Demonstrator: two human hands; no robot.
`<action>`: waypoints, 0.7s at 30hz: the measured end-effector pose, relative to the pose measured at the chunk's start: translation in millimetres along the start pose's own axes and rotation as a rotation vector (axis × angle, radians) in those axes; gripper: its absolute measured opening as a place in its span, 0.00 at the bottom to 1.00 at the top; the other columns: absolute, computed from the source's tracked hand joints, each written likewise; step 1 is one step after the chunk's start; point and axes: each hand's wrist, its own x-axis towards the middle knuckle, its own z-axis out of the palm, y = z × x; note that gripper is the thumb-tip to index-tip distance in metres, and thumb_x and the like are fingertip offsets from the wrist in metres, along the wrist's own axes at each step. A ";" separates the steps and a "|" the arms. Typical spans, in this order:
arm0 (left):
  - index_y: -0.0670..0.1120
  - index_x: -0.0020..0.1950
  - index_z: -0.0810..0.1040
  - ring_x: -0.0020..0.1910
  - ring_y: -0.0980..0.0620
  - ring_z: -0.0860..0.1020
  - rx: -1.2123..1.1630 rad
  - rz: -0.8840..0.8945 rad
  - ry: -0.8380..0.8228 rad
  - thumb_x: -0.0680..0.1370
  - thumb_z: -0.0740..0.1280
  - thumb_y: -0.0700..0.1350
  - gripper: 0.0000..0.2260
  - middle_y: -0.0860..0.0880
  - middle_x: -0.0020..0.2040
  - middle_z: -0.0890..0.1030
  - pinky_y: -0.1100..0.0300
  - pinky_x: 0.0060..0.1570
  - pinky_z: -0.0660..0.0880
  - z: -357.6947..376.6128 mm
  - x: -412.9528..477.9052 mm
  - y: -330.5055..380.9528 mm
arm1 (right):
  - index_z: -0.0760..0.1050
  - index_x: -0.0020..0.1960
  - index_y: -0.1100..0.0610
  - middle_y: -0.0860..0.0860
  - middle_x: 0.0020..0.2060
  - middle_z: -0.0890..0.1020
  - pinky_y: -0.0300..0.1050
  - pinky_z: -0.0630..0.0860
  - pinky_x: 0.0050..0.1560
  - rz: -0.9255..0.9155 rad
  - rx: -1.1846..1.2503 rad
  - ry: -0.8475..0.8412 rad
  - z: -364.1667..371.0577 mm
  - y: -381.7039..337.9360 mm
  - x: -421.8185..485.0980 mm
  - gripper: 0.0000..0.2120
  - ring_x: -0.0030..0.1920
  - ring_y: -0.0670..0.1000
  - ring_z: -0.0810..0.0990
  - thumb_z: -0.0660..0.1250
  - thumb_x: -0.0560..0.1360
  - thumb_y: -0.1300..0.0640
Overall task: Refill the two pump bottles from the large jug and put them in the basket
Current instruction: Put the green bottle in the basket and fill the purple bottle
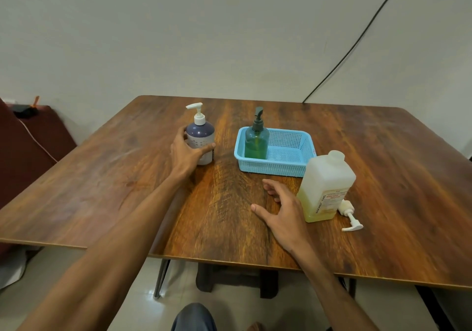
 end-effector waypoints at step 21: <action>0.48 0.66 0.72 0.57 0.59 0.78 -0.051 0.175 -0.286 0.64 0.83 0.53 0.35 0.53 0.60 0.79 0.63 0.54 0.77 8.6 -139.0 63.3 | 0.63 0.75 0.41 0.35 0.65 0.74 0.33 0.72 0.58 0.024 0.117 -0.038 -4.9 -11.6 -10.2 0.46 0.61 0.32 0.73 0.80 0.63 0.37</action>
